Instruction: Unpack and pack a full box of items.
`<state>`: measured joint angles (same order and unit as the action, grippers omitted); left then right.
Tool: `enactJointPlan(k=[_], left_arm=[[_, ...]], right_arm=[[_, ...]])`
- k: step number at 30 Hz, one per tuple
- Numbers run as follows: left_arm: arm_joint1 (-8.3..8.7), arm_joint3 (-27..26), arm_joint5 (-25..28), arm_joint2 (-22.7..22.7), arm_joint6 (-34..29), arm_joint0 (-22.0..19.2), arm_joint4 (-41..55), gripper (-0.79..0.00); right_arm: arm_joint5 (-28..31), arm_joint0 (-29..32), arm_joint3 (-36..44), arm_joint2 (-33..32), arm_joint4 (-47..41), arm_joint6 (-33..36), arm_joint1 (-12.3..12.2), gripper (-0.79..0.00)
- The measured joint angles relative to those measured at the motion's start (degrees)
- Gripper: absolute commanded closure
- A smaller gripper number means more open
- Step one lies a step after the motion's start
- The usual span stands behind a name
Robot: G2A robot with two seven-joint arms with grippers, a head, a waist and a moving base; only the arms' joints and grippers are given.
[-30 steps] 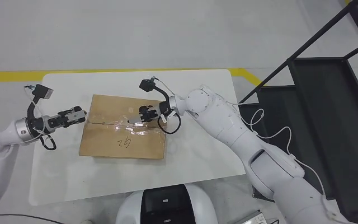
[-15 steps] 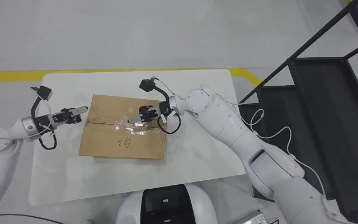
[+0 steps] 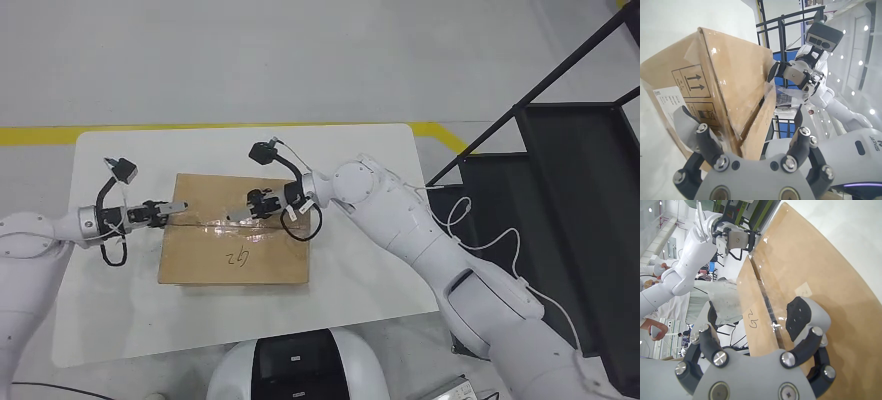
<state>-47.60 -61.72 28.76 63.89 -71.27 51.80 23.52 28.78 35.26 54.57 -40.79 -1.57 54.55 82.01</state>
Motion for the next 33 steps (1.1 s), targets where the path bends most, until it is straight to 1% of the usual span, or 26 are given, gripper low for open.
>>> enactJointPlan(k=[6, 8, 10, 13, 17, 20, 23, 28, 30, 33], left_arm=[[-1.51, -0.18, 0.14, -3.18, -3.13, -2.18, 3.46, -0.785], [-1.83, 0.69, 0.6, -3.43, -2.51, -2.88, 3.79, -0.785], [-1.75, 2.11, 1.37, -2.67, -2.11, -3.05, 4.23, -0.785], [-1.0, 4.79, 2.62, -0.01, -1.66, -2.39, 4.97, -0.785], [0.72, 6.51, 3.63, 5.25, -0.63, 0.22, 6.71, -0.785], [1.87, 5.55, 4.0, 8.76, -0.26, 2.83, 7.95, -0.785], [2.71, 3.72, 3.93, 11.32, -0.33, 5.26, 8.62, -0.785], [3.21, 0.67, 3.79, 13.01, -0.41, 7.81, 8.54, -0.785], [3.25, -0.32, 3.59, 13.21, -0.27, 8.38, 8.3, -0.785], [3.21, -1.34, 3.16, 13.2, 0.03, 8.76, 7.68, -0.785]], right_arm=[[-1.01, 2.02, 3.51, -3.25, 1.77, 1.33, -1.78, -0.785], [-1.88, 2.91, 5.05, -4.18, 2.38, 2.01, -2.35, -0.785], [-2.39, 3.69, 6.46, -4.64, 2.48, 2.85, -2.7, -0.785], [-2.48, 4.59, 8.28, -4.83, 1.98, 4.48, -2.98, -0.785], [-2.86, 4.62, 8.71, -4.54, 1.67, 5.73, -3.0, -0.785], [-3.62, 4.07, 8.33, -4.0, 1.74, 6.56, -2.84, -0.785], [-3.78, 3.15, 7.84, -3.52, 1.63, 6.76, -2.54, -0.785], [-1.19, 2.19, 6.54, -3.67, -1.53, 5.31, -1.97, -0.785], [1.02, 2.48, 5.82, -4.2, -4.92, 5.12, -1.79, -0.785], [3.73, 2.67, 4.12, -4.9, -9.24, 6.84, -1.75, -0.785]])
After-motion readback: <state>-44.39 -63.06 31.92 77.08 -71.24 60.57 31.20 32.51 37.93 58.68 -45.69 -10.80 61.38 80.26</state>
